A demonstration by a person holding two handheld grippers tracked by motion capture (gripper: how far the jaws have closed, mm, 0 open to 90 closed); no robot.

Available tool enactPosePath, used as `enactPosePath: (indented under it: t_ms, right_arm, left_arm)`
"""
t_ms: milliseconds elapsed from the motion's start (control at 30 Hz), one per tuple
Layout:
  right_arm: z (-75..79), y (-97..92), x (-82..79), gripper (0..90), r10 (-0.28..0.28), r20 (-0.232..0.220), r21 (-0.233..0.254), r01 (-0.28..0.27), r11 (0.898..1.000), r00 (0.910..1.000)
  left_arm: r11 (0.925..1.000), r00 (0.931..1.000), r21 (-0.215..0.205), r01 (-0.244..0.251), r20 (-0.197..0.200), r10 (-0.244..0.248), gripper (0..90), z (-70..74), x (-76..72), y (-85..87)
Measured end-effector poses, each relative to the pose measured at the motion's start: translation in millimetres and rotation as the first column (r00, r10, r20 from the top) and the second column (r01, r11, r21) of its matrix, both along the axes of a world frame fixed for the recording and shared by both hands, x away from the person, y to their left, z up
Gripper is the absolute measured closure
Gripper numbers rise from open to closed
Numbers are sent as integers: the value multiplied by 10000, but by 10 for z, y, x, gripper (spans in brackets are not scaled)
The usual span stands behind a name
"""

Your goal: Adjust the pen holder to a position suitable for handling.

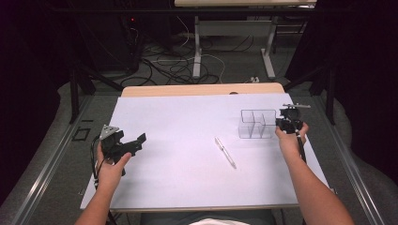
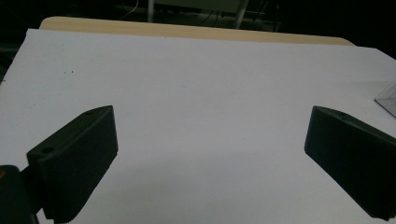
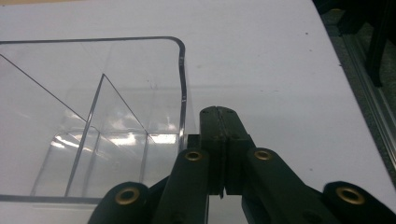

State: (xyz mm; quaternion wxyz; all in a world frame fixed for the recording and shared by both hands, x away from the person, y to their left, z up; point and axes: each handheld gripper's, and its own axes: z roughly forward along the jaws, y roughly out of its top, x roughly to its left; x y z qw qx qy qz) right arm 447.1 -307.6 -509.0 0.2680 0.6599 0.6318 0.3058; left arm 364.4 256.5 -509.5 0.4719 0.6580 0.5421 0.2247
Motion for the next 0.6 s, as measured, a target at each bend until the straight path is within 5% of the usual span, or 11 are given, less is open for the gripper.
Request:
enactPosePath:
  t_ms: [600]
  right_arm:
    - [-28,547,51,900,863,130,405,-867,9954,9962]
  left_arm:
    - [10000,10000,51,44,34,-44,27,4,0,6]
